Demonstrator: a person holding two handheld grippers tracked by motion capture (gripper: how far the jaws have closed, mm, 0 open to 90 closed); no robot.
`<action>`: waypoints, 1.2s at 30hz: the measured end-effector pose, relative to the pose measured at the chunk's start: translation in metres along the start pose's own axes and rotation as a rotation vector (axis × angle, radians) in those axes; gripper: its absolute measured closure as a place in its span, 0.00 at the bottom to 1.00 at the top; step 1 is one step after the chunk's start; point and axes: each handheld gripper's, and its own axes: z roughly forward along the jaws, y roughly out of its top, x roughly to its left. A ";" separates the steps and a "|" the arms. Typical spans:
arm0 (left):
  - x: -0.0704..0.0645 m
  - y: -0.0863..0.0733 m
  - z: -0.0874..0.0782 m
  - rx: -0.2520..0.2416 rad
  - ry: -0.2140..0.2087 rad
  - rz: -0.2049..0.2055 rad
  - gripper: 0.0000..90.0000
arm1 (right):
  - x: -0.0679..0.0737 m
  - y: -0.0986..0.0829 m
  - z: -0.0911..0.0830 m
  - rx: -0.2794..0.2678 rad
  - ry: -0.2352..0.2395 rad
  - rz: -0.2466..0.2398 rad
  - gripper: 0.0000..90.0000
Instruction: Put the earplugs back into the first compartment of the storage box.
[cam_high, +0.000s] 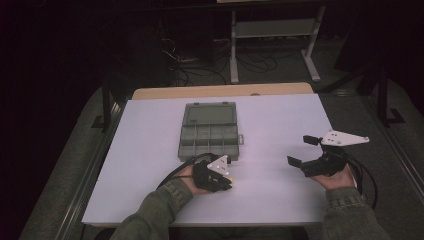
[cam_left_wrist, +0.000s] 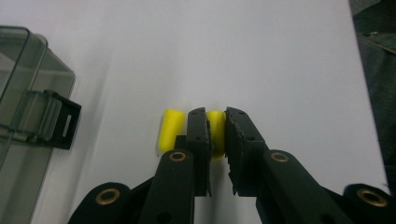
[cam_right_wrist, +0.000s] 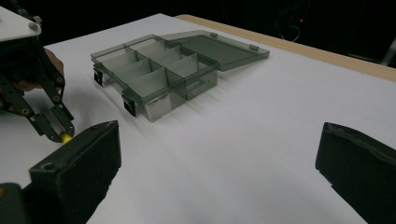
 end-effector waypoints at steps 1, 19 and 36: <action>0.000 0.002 -0.002 -0.002 0.003 0.003 0.89 | 0.000 0.000 0.000 -0.001 0.001 0.001 0.00; 0.021 0.013 -0.051 -0.087 0.073 -0.041 0.89 | 0.000 -0.001 0.001 0.006 0.006 0.002 0.00; 0.055 0.009 -0.091 -0.128 0.134 -0.105 0.89 | 0.000 -0.001 0.001 0.006 0.011 0.005 0.00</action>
